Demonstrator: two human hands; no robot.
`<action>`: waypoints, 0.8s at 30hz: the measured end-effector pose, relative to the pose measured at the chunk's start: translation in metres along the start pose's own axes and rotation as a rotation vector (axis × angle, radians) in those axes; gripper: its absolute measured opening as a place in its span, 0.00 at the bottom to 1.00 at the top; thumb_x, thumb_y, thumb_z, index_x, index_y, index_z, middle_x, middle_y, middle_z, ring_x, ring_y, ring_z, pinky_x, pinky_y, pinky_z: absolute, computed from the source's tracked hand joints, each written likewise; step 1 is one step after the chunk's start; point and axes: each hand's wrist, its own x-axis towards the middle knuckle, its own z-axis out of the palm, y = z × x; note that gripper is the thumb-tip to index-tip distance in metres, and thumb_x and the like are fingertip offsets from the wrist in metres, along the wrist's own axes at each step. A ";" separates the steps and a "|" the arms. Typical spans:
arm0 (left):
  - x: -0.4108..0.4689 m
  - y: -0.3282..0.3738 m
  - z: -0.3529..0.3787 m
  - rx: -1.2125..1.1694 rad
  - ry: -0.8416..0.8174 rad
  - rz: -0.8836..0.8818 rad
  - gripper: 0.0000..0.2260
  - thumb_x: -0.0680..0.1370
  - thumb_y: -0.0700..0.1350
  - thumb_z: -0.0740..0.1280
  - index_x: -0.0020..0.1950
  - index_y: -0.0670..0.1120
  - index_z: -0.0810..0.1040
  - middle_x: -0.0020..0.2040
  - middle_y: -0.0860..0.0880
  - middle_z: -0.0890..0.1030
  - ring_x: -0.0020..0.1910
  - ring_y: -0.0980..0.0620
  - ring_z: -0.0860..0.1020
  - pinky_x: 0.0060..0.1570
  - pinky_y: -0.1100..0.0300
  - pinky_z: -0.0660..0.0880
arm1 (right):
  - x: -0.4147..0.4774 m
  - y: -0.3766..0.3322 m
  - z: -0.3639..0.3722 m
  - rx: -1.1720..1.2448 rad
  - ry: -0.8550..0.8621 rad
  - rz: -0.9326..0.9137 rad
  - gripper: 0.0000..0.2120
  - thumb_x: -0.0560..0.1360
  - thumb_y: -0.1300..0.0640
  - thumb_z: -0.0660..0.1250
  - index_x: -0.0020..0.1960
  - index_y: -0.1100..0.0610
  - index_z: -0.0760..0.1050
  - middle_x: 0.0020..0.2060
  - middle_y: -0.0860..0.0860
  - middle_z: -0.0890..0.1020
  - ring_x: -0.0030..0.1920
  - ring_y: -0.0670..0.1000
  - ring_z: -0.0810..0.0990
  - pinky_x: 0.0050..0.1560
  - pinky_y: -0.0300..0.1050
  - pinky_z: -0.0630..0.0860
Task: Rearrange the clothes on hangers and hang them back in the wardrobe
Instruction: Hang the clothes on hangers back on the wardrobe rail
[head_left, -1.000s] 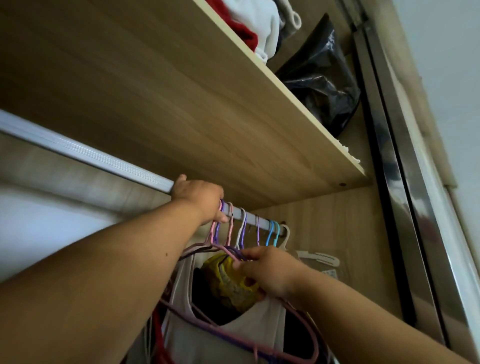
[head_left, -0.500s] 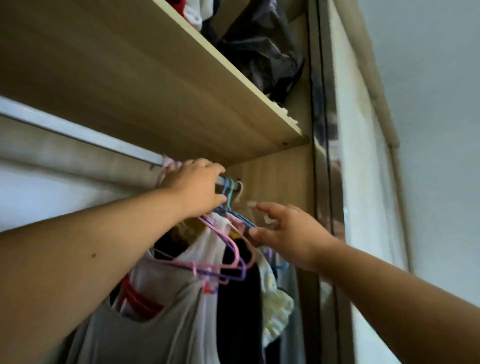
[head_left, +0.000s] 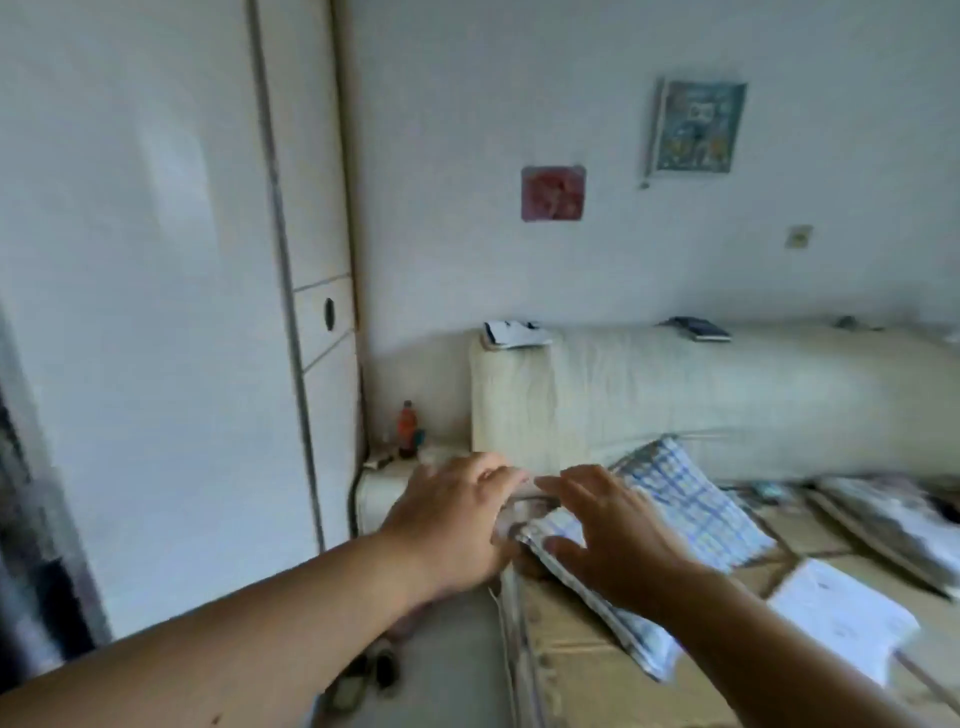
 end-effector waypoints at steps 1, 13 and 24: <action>0.008 0.025 0.022 -0.014 -0.029 0.025 0.30 0.74 0.58 0.64 0.74 0.57 0.59 0.75 0.52 0.60 0.72 0.51 0.62 0.69 0.51 0.61 | -0.024 0.028 0.010 0.024 -0.021 0.061 0.33 0.67 0.35 0.50 0.70 0.42 0.64 0.66 0.48 0.69 0.66 0.52 0.70 0.64 0.45 0.68; 0.025 0.311 0.263 -0.192 -0.594 0.264 0.28 0.73 0.57 0.64 0.72 0.58 0.61 0.75 0.53 0.58 0.73 0.51 0.59 0.70 0.51 0.57 | -0.336 0.270 0.114 0.198 -0.294 0.879 0.26 0.74 0.45 0.65 0.71 0.44 0.64 0.65 0.50 0.69 0.64 0.52 0.72 0.62 0.49 0.72; 0.013 0.395 0.482 -0.194 -0.941 0.192 0.28 0.75 0.58 0.62 0.74 0.58 0.59 0.76 0.54 0.57 0.73 0.51 0.59 0.70 0.49 0.60 | -0.495 0.377 0.260 0.451 -0.412 1.472 0.36 0.73 0.49 0.69 0.75 0.43 0.53 0.67 0.49 0.66 0.54 0.46 0.76 0.59 0.45 0.76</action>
